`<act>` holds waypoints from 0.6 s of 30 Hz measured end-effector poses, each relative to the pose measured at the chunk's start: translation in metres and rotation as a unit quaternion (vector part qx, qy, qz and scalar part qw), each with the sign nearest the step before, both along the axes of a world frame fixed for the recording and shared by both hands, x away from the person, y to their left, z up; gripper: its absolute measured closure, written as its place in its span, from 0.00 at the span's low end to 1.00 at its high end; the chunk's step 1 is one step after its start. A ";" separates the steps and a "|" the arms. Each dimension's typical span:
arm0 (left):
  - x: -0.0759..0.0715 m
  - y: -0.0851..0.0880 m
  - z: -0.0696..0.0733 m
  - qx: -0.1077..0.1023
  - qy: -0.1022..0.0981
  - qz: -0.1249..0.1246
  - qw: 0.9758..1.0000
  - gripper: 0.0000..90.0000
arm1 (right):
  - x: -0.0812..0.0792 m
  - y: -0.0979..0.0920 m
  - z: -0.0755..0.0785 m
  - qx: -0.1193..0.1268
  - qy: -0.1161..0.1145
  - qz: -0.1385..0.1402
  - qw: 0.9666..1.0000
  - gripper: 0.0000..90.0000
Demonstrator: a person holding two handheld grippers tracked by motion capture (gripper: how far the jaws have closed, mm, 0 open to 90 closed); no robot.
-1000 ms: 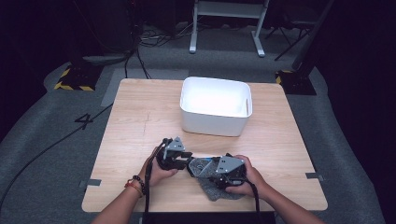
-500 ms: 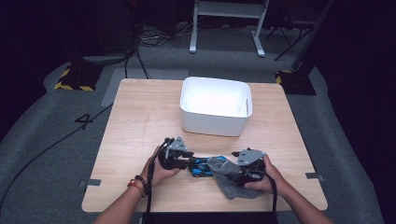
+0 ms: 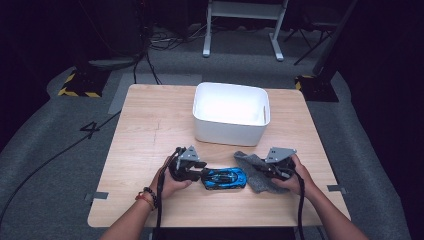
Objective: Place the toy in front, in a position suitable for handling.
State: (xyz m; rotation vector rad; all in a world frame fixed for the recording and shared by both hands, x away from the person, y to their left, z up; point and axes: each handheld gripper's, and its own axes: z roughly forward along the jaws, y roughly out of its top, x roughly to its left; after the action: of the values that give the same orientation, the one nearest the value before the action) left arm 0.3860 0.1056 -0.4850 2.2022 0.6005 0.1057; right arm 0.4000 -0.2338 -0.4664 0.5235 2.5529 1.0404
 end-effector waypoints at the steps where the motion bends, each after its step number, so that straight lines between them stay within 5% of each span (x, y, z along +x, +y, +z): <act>1: 0.000 0.000 0.000 0.000 0.000 -0.001 1.000 0.72 | 0.000 0.000 0.000 0.000 0.000 0.000 1.000 0.85; 10: 0.001 0.001 -0.001 -0.004 0.002 -0.003 1.000 0.72 | 0.035 0.060 0.009 0.022 0.022 0.068 0.997 0.85; 16: 0.000 0.002 -0.001 -0.002 0.000 0.002 1.000 0.70 | 0.041 0.097 0.004 -0.020 0.043 0.122 0.991 0.84; 17: 0.000 0.002 -0.001 -0.002 0.000 0.003 1.000 0.70 | 0.041 0.105 0.002 -0.045 0.054 0.147 0.987 0.84; 18: 0.000 0.002 -0.001 -0.002 0.000 0.003 1.000 0.70 | 0.041 0.105 0.002 -0.045 0.054 0.147 0.987 0.84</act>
State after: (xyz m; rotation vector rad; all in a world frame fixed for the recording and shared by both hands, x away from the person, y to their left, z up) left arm 0.3861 0.1076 -0.4856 2.1962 0.6072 0.1069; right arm 0.4413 -0.1290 -0.4642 0.1870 2.8200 1.0068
